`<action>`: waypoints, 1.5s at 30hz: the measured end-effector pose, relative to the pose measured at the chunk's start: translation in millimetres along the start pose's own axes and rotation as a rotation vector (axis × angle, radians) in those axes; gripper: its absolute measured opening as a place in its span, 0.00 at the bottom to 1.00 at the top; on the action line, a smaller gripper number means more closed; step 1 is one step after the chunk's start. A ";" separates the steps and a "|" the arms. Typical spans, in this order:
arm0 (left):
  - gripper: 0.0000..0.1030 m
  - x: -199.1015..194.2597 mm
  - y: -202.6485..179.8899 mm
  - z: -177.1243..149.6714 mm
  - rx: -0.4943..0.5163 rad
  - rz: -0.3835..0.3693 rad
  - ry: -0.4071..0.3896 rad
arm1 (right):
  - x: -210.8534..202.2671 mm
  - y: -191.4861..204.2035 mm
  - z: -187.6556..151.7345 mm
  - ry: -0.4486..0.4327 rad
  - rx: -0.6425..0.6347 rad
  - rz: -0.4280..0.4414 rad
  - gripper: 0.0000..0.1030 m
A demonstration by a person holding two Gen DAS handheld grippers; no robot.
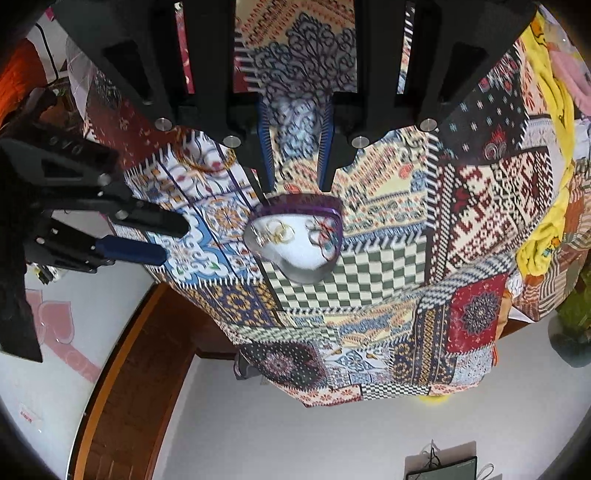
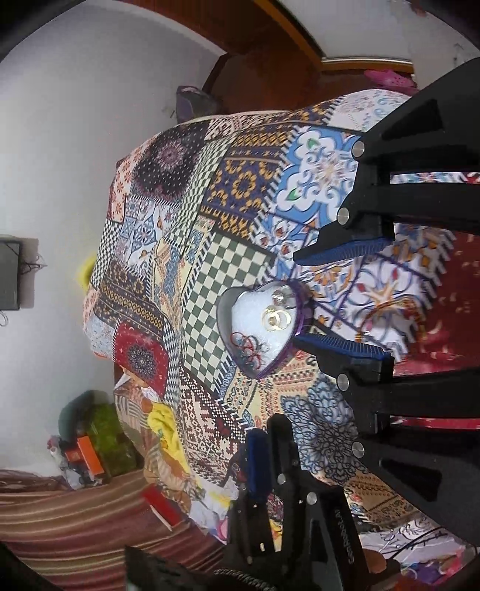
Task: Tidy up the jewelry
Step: 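Move both tools back toward the gold bracelets on the red patch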
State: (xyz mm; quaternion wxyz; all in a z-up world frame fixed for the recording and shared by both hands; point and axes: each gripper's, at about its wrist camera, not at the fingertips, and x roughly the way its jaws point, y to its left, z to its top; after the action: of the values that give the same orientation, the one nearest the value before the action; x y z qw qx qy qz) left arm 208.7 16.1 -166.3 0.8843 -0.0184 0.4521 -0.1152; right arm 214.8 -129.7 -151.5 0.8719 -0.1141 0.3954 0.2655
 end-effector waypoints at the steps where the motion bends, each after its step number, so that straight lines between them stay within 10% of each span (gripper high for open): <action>1: 0.22 0.9 -2.2 -3.1 0.002 -0.001 0.007 | -1.8 -1.2 -2.9 0.001 0.005 0.000 0.34; 16: 0.22 29.4 -49.0 -32.6 0.036 -0.112 0.092 | 0.2 -25.0 -48.0 0.074 0.107 0.000 0.34; 28: 0.11 52.5 -74.3 -39.2 0.113 -0.055 0.113 | 4.6 -38.0 -69.6 0.107 0.157 0.019 0.34; 45: 0.05 7.4 -57.8 -23.3 0.042 -0.098 -0.026 | 3.3 -34.4 -68.7 0.099 0.163 0.053 0.34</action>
State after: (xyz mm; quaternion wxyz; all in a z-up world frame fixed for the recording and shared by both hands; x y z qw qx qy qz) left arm 183.3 -40.1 -178.1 0.8836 -0.0233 0.4366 -0.1676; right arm 192.4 -185.2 -199.9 0.8503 -0.0452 0.4611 0.2495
